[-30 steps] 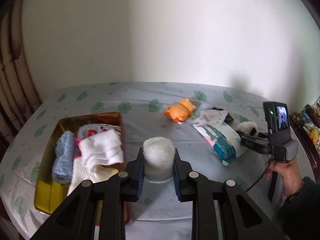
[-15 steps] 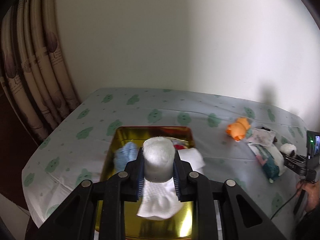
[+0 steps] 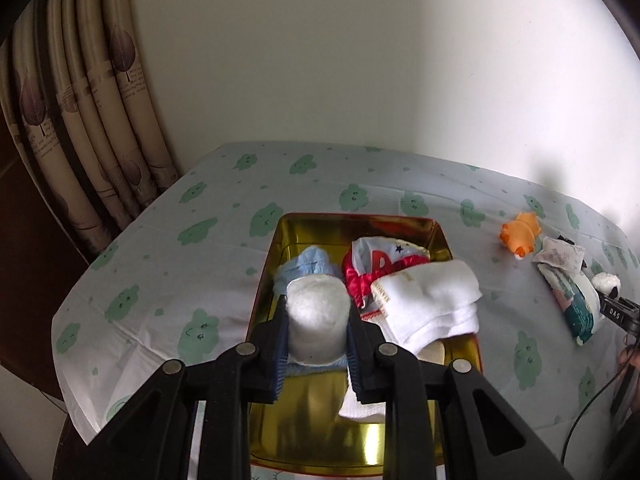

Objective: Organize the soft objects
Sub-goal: 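Lower the white ball into the tin and release it with the left gripper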

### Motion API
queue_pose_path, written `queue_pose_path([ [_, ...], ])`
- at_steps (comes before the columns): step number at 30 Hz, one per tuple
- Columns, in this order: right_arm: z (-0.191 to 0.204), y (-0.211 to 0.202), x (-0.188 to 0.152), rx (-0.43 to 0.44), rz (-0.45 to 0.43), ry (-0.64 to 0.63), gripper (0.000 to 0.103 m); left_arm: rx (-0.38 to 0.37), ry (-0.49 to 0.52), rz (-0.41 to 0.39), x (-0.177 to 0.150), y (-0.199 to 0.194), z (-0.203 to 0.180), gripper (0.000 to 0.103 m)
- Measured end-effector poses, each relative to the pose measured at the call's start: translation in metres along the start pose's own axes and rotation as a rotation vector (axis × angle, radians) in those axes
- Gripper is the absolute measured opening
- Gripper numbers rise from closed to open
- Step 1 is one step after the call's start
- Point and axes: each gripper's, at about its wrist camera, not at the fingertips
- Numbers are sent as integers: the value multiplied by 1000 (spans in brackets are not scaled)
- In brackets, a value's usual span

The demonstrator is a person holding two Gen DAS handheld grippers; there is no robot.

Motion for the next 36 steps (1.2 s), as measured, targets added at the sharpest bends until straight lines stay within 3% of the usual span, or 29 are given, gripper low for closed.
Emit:
queue_pose_path([
  [5, 0, -1, 0, 0, 0, 1, 37, -31, 22, 32, -13, 3, -5, 25],
  [16, 0, 0, -1, 0, 0, 1, 37, -12, 6, 90, -27, 15, 0, 31],
  [23, 1, 0, -1, -1, 0, 0, 37, -13, -15, 119, -28, 18, 6, 48],
  [36, 1, 0, 0, -1, 0, 1, 37, 10, 3, 22, -19, 2, 3, 49],
])
Point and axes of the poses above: each gripper's, at about its wrist camera, not at the fingertips, and y roughly the way its jaws point, z to its left, x to its top, and after that the axes turned 14 degrees about -z, right-handed
